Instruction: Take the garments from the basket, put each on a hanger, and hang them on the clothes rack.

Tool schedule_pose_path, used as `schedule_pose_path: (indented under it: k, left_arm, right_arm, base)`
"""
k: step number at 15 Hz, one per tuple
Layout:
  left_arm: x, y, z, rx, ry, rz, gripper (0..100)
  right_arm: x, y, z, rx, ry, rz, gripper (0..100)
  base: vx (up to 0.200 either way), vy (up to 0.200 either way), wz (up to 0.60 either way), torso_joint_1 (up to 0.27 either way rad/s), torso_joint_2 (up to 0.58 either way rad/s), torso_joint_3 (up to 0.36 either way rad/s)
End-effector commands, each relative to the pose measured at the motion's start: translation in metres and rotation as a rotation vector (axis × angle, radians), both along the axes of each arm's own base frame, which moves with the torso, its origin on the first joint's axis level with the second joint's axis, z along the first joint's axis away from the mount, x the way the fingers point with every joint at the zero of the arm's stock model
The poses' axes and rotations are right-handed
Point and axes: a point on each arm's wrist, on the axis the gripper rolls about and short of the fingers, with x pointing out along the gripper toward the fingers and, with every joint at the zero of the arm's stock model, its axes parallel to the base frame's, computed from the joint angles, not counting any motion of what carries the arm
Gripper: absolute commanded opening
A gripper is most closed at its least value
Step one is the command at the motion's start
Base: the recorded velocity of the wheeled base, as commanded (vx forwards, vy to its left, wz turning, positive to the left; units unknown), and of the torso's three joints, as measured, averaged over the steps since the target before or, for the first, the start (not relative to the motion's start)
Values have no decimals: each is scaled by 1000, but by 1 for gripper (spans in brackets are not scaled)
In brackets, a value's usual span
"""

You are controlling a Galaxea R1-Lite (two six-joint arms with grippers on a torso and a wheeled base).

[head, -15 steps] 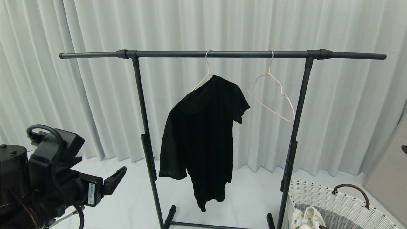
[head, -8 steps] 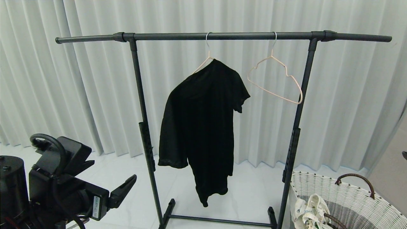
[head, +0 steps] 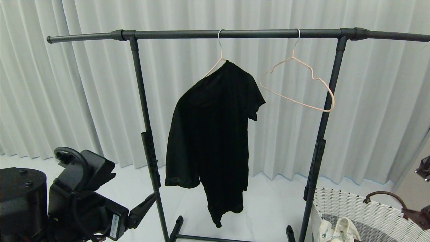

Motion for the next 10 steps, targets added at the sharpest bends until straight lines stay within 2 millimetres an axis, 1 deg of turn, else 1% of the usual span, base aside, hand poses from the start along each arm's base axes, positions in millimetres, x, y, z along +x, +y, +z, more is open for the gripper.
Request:
schedule_pose_path:
  k: [1, 2, 3, 4, 5, 6, 8, 10]
  left_arm:
    - [1, -8, 1, 4, 2, -39, 100]
    - [0, -9, 1, 3, 0, -50, 100]
    - [-1, -11, 2, 5, -2, -65, 100]
    - [-2, -13, 1, 6, 0, -76, 100]
    - [-4, -14, 2, 4, -3, -91, 100]
    - [-5, -15, 3, 2, -9, -98, 100]
    - [-6, -15, 7, -7, -24, -103, 100]
    - [-5, -16, 11, 18, -49, -115, 100]
  right_arm:
    - [-3, 2, -34, -46, 156, 94, 100]
    - [-3, 3, -40, -52, 187, 139, 100]
    - [-2, 4, -54, -53, 272, 214, 100]
    - [-1, 4, -62, -53, 312, 226, 100]
    - [4, 6, -73, -52, 358, 238, 100]
    - [10, 7, -81, -49, 374, 236, 100]
    - [28, 9, -102, -29, 376, 239, 100]
    - [41, 10, -112, 0, 367, 222, 100]
  base:
    - [200, 0, 0, -2, 2, 12]
    - [0, 0, 0, 0, 0, 0]
    - [0, 0, 0, 0, 0, 0]
    - [0, 0, 0, 0, 0, 0]
    - [0, 0, 0, 0, 0, 0]
    - [0, 0, 0, 0, 0, 0]
    - [0, 0, 0, 0, 0, 0]
    - [0, 0, 0, 0, 0, 0]
